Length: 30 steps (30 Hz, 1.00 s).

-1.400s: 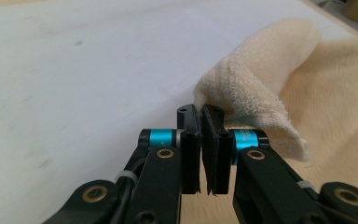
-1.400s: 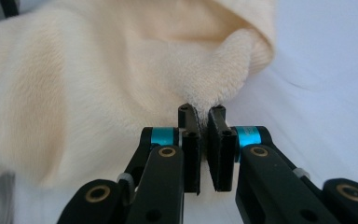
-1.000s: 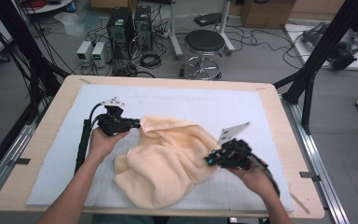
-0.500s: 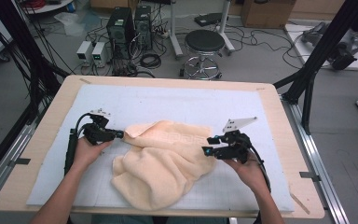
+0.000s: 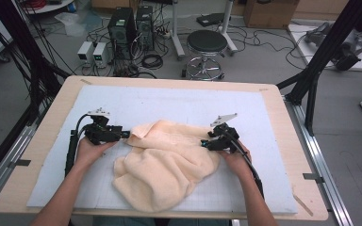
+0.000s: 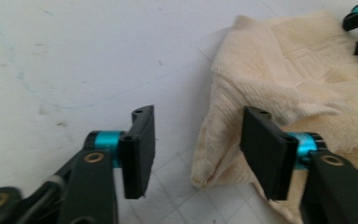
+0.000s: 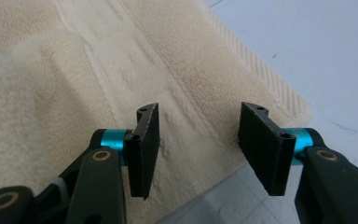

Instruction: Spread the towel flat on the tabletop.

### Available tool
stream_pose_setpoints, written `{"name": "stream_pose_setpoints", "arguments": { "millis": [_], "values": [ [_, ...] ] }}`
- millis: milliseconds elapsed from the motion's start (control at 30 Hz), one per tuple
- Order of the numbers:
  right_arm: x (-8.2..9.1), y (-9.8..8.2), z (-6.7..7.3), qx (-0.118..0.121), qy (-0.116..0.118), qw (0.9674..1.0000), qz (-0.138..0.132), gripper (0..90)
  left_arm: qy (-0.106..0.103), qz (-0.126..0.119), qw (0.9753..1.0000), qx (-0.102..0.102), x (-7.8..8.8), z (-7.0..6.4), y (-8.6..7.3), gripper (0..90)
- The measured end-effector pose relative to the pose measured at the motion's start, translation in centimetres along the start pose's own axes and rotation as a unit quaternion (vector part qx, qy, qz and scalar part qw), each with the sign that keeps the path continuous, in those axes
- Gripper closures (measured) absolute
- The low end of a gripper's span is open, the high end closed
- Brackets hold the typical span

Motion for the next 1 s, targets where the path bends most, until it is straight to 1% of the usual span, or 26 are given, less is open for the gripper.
{"name": "stream_pose_setpoints", "arguments": {
  "millis": [33,67,167,200,233,267,300,333,367,400,433,467,500,533,567,600,633,667,700,733,767,800,867,900,933,1000],
  "values": [
    [0.0,0.0,-0.2,-0.003,0.002,1.0000,-0.003,50.9,-0.014,-0.002,0.9999,0.005,0.0,-0.2,0.0,40.8],
    [0.0,-0.1,-0.2,-0.005,0.003,1.0000,-0.002,51.3,-0.020,-0.005,0.9998,0.005,0.0,-0.3,0.1,39.9],
    [0.0,-0.1,-0.1,0.002,0.002,1.0000,-0.001,52.4,-0.035,-0.024,0.9991,-0.007,0.9,-1.0,0.5,39.2],
    [0.0,-0.1,-0.2,0.002,0.002,1.0000,-0.003,52.6,-0.036,-0.028,0.9988,-0.016,1.3,-1.1,0.7,39.2],
    [0.0,-0.1,-0.2,0.002,0.004,1.0000,-0.003,52.7,-0.039,-0.030,0.9986,-0.018,1.6,-1.3,0.7,39.3],
    [0.0,-0.1,-0.2,0.001,0.003,1.0000,-0.003,52.9,-0.044,-0.029,0.9984,-0.022,1.8,-1.4,0.7,39.2],
    [0.0,-0.1,-0.2,0.001,0.003,1.0000,-0.003,53.2,-0.041,-0.029,0.9984,-0.025,1.9,-1.3,0.7,39.3],
    [0.0,-0.1,-0.2,0.001,0.003,1.0000,-0.003,53.7,-0.032,-0.022,0.9989,-0.028,1.7,-1.1,0.6,39.6],
    [0.0,-0.1,-0.2,0.001,0.004,1.0000,-0.003,54.5,-0.030,-0.020,0.9990,-0.026,1.5,-1.0,0.5,39.6],
    [0.0,-0.1,-0.2,-0.002,0.004,1.0000,0.000,55.3,-0.036,-0.013,0.9990,-0.024,1.1,-1.0,0.3,39.6],
    [0.0,0.0,-0.3,-0.002,0.004,1.0000,0.001,56.5,-0.035,-0.008,0.9991,-0.024,0.8,-1.0,0.2,39.6],
    [0.0,0.1,-0.3,-0.004,0.004,1.0000,0.005,58.1,-0.032,0.001,0.9990,-0.030,0.3,-1.0,0.0,39.7],
    [0.0,0.1,-0.3,-0.005,0.005,0.9999,0.008,60.9,-0.029,0.013,0.9987,-0.038,-0.2,-1.1,-0.2,41.0],
    [-0.1,0.2,-0.4,-0.004,0.007,0.9999,0.009,64.4,-0.026,0.022,0.9984,-0.044,-0.6,-1.1,-0.4,44.2],
    [-0.1,0.3,-0.4,-0.008,0.008,0.9999,0.013,68.3,-0.018,0.035,0.9977,-0.055,-1.0,-1.0,-0.6,48.3],
    [-0.1,0.4,-0.4,-0.007,0.011,0.9998,0.013,73.6,-0.010,0.047,0.9967,-0.065,-1.4,-1.0,-0.9,56.5],
    [-0.2,0.5,-0.4,-0.008,0.018,0.9997,0.013,78.8,-0.002,0.051,0.9962,-0.071,-1.5,-0.9,-0.9,65.6],
    [-0.2,0.5,-0.4,-0.010,0.022,0.9996,0.015,82.0,0.005,0.050,0.9965,-0.067,-1.6,-0.8,-0.9,70.9],
    [-0.2,0.6,-0.3,-0.007,0.025,0.9994,0.021,83.6,0.005,0.046,0.9970,-0.062,-1.4,-0.7,-0.8,76.0],
    [-0.2,0.8,-0.1,-0.004,0.025,0.9994,0.026,84.3,0.007,0.042,0.9974,-0.058,-1.1,-0.6,-0.7,77.8],
    [0.0,1.0,0.0,0.004,0.026,0.9994,0.023,84.7,0.013,0.037,0.9976,-0.058,-0.8,-0.7,-0.5,78.9],
    [0.3,1.2,0.1,0.004,0.027,0.9995,0.017,84.8,0.018,0.031,0.9976,-0.058,-0.2,-0.7,-0.4,79.6],
    [1.4,1.6,0.5,0.004,0.038,0.9993,-0.002,84.8,0.015,0.029,0.9978,-0.058,0.5,-0.9,-0.2,80.2],
    [1.7,1.8,0.6,0.009,0.040,0.9991,-0.008,84.8,0.014,0.027,0.9980,-0.056,1.0,-1.2,-0.1,80.3],
    [2.4,1.9,1.0,0.009,0.043,0.9990,-0.008,84.8,0.005,0.027,0.9981,-0.055,1.4,-1.4,0.0,80.3],
    [3.4,2.0,1.5,0.023,0.045,0.9987,-0.008,84.8,-0.007,0.022,0.9983,-0.053,2.1,-2.1,0.0,79.8]
  ]
}}
Point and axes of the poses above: each handheld gripper's, and its own axes: x roughly backward along the jaws, y roughly out of its top, z roughly to its left, the point moved 7 cm from there along -x, roughly forward along the jaws, and after that the axes turned 7 degrees about -y, right-handed, at the moved point
